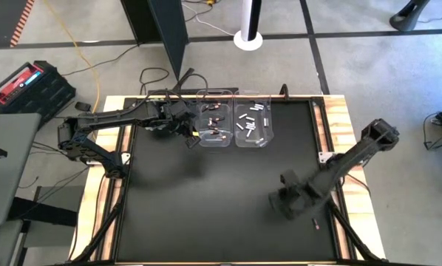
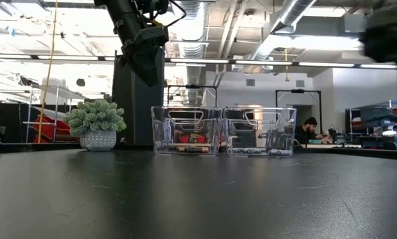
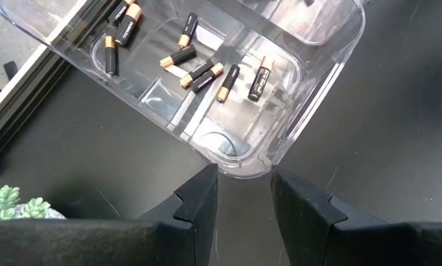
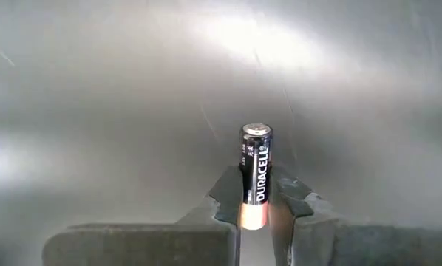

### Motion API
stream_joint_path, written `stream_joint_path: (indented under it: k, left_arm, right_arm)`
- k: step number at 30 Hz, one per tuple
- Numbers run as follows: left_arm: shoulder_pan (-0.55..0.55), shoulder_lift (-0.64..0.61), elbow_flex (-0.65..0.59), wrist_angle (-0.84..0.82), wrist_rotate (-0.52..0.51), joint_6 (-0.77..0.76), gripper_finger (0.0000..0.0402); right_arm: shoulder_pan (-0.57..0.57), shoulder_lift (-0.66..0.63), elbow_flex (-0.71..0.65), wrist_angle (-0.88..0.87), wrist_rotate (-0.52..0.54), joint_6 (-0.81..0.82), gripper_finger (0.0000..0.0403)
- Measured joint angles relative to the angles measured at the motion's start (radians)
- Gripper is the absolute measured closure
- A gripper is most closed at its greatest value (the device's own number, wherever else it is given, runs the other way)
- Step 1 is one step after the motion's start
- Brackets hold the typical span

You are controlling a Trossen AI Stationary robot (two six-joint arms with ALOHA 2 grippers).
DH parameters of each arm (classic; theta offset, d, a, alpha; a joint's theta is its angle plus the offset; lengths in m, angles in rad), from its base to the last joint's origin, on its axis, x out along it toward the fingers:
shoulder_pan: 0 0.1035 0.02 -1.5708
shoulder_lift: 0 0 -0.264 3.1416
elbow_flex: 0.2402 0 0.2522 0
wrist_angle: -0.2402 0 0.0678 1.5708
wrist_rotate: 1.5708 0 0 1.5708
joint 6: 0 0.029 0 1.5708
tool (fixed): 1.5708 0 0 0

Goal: Sort batteries
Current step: Put the black battery into the left transparent bin

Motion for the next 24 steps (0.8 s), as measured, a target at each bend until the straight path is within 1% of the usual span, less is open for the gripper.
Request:
stream_joint_path:
  k: [4, 8, 10, 12, 16, 22, 24]
  left_arm:
    - [0.0, 0.0, 0.0, 0.001, 0.0, 0.0, 0.0281]
    - [0.0, 0.0, 0.0, 0.003, 0.0, 0.0, 0.0281]
    - [0.0, 0.0, 0.0, 0.003, 0.0, 0.001, 0.0281]
    - [0.0, 0.0, 0.0, 0.004, 0.0, 0.01, 0.0281]
    - [0.0, 0.0, 0.0, 0.014, 0.0, 0.043, 0.0281]
    - [0.0, 0.0, 0.0, 0.035, 0.0, 0.093, 0.0281]
    - [0.0, 0.0, 0.0, 0.035, 0.0, 0.099, 0.0281]
  right_arm:
    - [-0.152, -0.04, 0.0, 0.061, 0.049, -0.213, 0.0355]
    - [-0.301, -0.078, 0.0, 0.192, 0.054, -0.435, 0.0355]
    - [-0.37, -0.093, 0.002, 0.267, 0.054, -0.524, 0.0355]
    - [-0.433, -0.097, 0.025, 0.301, 0.054, -0.601, 0.0355]
    - [-0.551, -0.084, 0.121, 0.315, 0.054, -0.751, 0.0355]
    - [-0.726, -0.01, 0.315, 0.317, 0.051, -0.999, 0.0355]
    - [-0.781, 0.027, 0.392, 0.318, 0.017, -1.092, 0.0355]
